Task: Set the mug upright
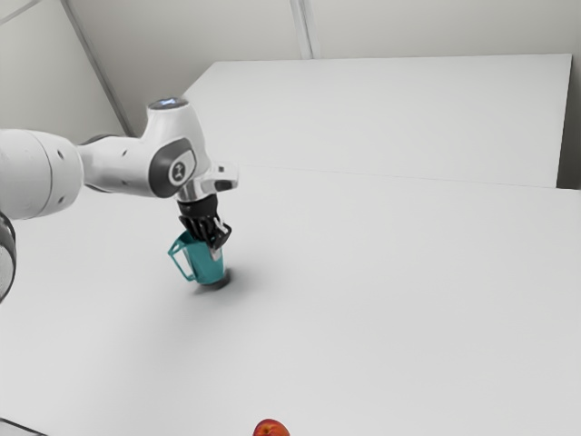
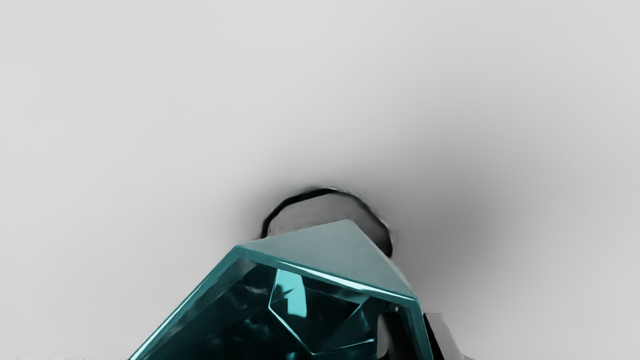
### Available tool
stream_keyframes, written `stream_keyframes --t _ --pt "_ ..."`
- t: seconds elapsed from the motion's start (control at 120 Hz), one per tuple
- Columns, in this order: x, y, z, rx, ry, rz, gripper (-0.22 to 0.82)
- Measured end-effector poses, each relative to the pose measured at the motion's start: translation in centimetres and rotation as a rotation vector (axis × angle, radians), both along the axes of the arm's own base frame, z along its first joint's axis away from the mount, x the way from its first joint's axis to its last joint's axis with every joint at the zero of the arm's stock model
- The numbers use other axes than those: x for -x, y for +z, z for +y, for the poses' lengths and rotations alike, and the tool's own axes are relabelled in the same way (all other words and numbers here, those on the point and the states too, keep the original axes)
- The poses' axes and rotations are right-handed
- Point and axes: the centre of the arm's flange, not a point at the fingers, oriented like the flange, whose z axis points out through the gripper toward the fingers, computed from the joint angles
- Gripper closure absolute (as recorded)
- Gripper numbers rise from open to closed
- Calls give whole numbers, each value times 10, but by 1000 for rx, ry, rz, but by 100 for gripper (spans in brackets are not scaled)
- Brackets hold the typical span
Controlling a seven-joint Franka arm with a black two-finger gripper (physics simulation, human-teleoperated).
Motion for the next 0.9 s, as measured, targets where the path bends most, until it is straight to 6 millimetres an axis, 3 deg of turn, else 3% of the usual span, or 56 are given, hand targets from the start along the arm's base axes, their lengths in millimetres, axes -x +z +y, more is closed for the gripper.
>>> stream_keyframes --t 0.242,0.4,0.5,0.742,0.9 --pt "0 -17 -1 -43 -6 34 77" --pt "0 -16 -4 -43 1 33 41" --pt "-1 -7 -3 -42 6 16 26" --pt "1 60 1 -26 8 -98 8" --pt "-12 128 6 -19 22 -202 4"
